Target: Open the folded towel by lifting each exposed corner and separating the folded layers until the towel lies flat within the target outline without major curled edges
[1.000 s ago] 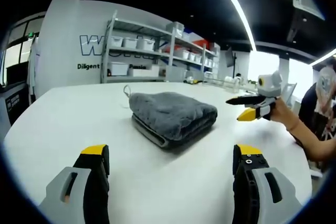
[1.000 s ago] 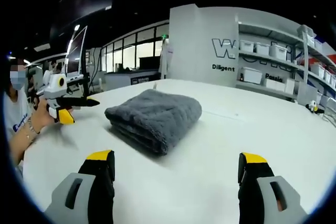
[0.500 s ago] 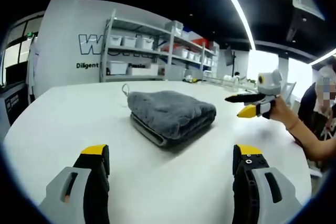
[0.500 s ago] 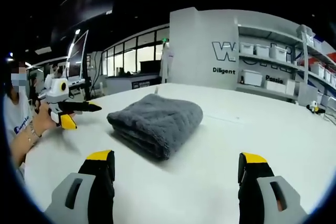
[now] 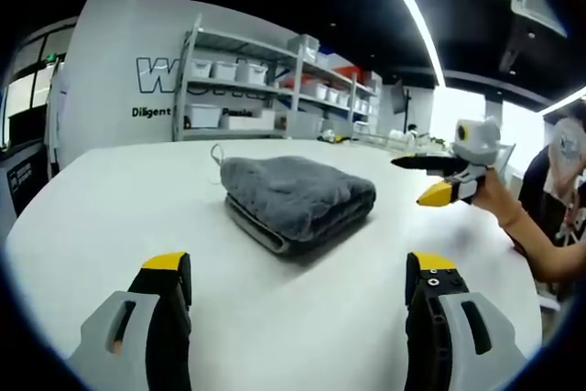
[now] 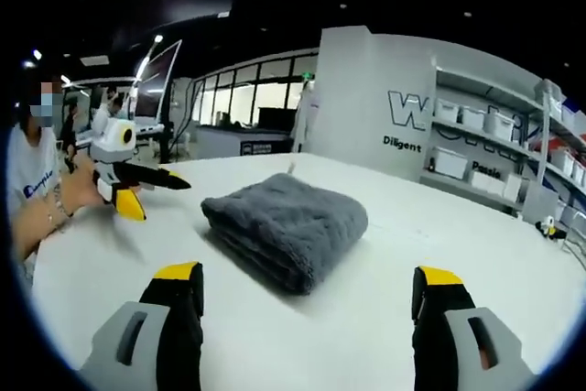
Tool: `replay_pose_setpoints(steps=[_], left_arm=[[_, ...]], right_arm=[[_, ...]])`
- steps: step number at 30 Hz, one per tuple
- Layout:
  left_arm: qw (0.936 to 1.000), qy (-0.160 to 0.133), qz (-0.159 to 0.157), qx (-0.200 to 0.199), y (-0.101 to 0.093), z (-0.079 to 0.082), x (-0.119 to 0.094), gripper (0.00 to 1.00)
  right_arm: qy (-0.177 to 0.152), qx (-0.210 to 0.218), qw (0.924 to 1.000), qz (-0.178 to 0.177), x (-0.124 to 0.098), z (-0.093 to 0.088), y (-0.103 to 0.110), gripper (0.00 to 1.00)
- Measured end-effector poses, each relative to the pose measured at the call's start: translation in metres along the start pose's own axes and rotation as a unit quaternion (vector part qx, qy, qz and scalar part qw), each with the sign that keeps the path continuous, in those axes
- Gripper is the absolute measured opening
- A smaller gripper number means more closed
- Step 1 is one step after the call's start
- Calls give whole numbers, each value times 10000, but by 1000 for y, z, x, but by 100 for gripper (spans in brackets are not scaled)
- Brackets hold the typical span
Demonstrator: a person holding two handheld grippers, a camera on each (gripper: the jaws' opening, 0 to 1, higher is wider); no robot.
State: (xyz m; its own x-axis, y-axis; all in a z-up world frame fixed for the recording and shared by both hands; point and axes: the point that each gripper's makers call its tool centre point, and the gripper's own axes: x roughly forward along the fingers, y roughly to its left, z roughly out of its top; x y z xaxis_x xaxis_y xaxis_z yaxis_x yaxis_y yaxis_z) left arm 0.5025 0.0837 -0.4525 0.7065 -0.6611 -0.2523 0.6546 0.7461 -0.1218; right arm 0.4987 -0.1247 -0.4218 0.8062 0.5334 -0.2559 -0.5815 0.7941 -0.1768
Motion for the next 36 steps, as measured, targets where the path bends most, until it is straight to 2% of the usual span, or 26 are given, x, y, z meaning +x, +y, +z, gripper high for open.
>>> replay_pose_setpoints(steps=[2,6,14,19,23,26,29,32,36], left_arm=[[10000,17,12,-17,1,-1,0,96],[10000,-1,5,-7,0,0,0,95],[10000,41,-9,16,-1,-1,1,95],[10000,27,-28,39,-2,0,0,95],[10000,50,-12,23,-1,-2,0,95],[10000,37,-14,35,-2,-1,0,95],[10000,51,-14,50,-2,-1,1,95],[10000,50,-14,48,0,0,1,94],[10000,51,-25,49,0,0,1,94]], right_arm=[[-116,-147,9998,40,1,5,5,90],[-148,-368,9992,37,2,9,12,86],[-330,-773,9964,149,5,17,22,72],[-504,-1061,9926,292,11,22,37,57],[-447,-1366,9892,301,17,23,47,55],[-498,-1219,9903,449,21,24,55,51],[-433,-1433,9879,411,25,22,61,49],[-567,-1416,9876,374,28,29,68,47],[-703,-1652,9830,395,32,37,84,41]])
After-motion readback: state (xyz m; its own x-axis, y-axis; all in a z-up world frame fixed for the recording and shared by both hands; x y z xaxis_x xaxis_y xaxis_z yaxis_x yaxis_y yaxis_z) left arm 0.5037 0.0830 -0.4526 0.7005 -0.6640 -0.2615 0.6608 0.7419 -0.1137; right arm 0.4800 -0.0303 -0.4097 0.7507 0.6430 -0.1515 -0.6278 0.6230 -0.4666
